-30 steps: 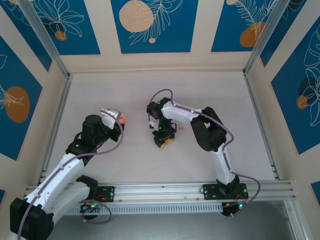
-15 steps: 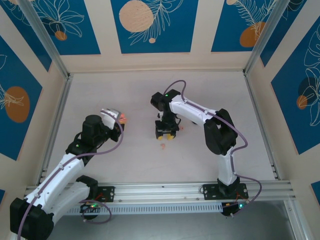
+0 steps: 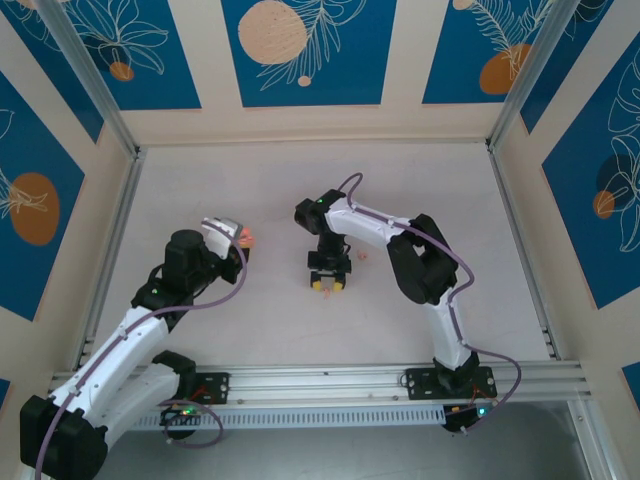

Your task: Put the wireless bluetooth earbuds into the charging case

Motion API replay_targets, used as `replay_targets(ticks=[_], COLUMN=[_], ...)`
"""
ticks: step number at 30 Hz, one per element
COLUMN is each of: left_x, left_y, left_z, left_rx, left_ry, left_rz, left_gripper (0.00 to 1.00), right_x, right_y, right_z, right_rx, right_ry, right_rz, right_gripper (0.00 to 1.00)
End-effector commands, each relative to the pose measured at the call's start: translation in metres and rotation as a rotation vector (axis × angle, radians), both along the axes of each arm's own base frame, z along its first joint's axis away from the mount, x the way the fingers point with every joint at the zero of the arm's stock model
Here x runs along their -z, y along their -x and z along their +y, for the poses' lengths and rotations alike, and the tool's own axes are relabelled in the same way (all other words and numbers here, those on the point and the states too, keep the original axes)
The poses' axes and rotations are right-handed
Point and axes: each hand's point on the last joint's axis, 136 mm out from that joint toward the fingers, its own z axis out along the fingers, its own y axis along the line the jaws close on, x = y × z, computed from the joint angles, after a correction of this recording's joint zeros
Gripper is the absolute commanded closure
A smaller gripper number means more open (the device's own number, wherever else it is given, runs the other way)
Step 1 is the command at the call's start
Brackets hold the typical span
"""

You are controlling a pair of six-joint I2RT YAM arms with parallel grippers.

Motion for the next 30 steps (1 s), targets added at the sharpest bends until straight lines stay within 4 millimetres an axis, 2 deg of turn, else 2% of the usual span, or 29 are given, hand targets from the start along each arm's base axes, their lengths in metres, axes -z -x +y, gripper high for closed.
replay_targets(ticks=[1, 10, 22, 26, 30], left_x=[-0.009, -0.008, -0.007, -0.005, -0.003], left_y=[-0.002, -0.002, -0.002, -0.002, -0.001], left_z=[0.001, 0.001, 0.0, -0.001, -0.005], left_rx=[0.007, 0.01, 0.013, 0.018, 0.039], left_ry=[0.003, 0.002, 0.002, 0.002, 0.019], left_rz=[-0.017, -0.017, -0.012, -0.005, -0.003], left_gripper=[0.83, 0.83, 0.83, 0.83, 0.83], right_x=[0.011, 0.029, 0.043, 0.042, 0.033], right_y=[0.003, 0.004, -0.002, -0.006, -0.014], right_z=[0.001, -0.001, -0.003, -0.004, -0.004], right_rx=[0.03, 0.028, 0.025, 0.012, -0.008], right_ry=[0.02, 0.042, 0.048, 0.048, 0.016], right_rz=[0.031, 0.051, 0.044, 0.018, -0.053], right_gripper=[0.65, 0.68, 0.75, 0.78, 0.79])
